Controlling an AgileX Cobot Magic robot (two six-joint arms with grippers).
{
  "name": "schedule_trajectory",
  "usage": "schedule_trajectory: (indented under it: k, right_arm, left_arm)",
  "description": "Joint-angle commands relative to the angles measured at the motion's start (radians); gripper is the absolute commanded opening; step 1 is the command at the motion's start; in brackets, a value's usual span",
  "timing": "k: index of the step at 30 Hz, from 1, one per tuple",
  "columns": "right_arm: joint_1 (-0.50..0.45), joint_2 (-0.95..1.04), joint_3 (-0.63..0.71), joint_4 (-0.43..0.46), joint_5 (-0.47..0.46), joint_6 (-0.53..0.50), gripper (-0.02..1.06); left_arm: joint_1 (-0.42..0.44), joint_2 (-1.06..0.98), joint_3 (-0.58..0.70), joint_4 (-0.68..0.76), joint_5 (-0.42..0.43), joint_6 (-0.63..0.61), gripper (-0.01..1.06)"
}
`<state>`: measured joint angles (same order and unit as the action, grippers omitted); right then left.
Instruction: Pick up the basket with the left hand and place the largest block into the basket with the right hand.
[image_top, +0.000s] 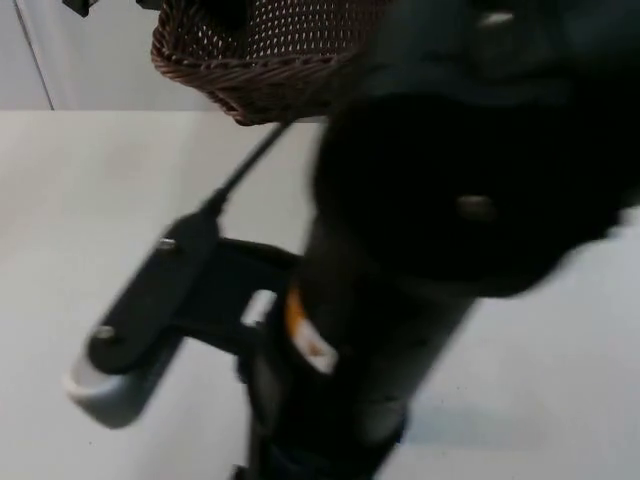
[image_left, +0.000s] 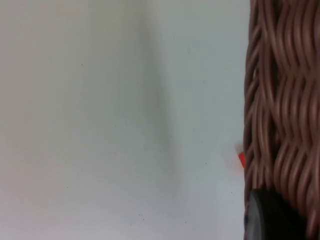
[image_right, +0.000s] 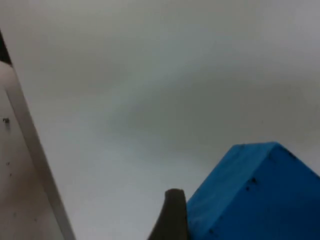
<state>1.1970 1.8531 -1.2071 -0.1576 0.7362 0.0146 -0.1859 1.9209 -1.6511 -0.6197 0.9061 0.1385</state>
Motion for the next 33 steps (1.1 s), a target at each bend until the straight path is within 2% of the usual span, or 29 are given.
schedule_trajectory:
  k: [1, 6, 10, 11, 15, 21, 25, 33]
  right_arm:
    - [-0.001, -0.053, 0.054, -0.002, -0.009, 0.042, 0.0]
    - [-0.003, -0.145, 0.159, -0.019, -0.027, 0.121, 0.0]
    - [-0.003, -0.24, 0.222, -0.127, -0.022, 0.266, 0.0]
    - [-0.003, -0.24, 0.222, -0.127, -0.022, 0.266, 0.0]
    - [-0.003, -0.33, 0.252, -0.23, 0.028, 0.393, 0.0]
    - [-0.003, -0.41, 0.252, -0.234, 0.09, 0.396, 0.0]
    - [-0.058, -0.482, 0.252, -0.234, 0.151, 0.42, 0.0]
    - [-0.125, -0.582, 0.251, -0.239, 0.147, 0.425, 0.0]
  left_arm:
    - [0.002, -0.016, -0.009, -0.018, -0.003, -0.013, 0.0]
    - [0.002, -0.016, -0.009, -0.018, -0.002, -0.015, 0.0]
    - [0.002, -0.016, -0.009, -0.018, 0.005, -0.015, 0.0]
    - [0.002, -0.016, -0.009, -0.018, 0.005, -0.015, 0.0]
    - [0.002, -0.016, -0.009, -0.018, 0.013, -0.02, 0.0]
    - [0.002, -0.016, -0.009, -0.018, 0.023, -0.024, 0.0]
    - [0.002, -0.016, -0.009, -0.018, 0.031, -0.034, 0.0]
    - [0.002, -0.016, -0.009, -0.018, 0.038, -0.036, 0.0]
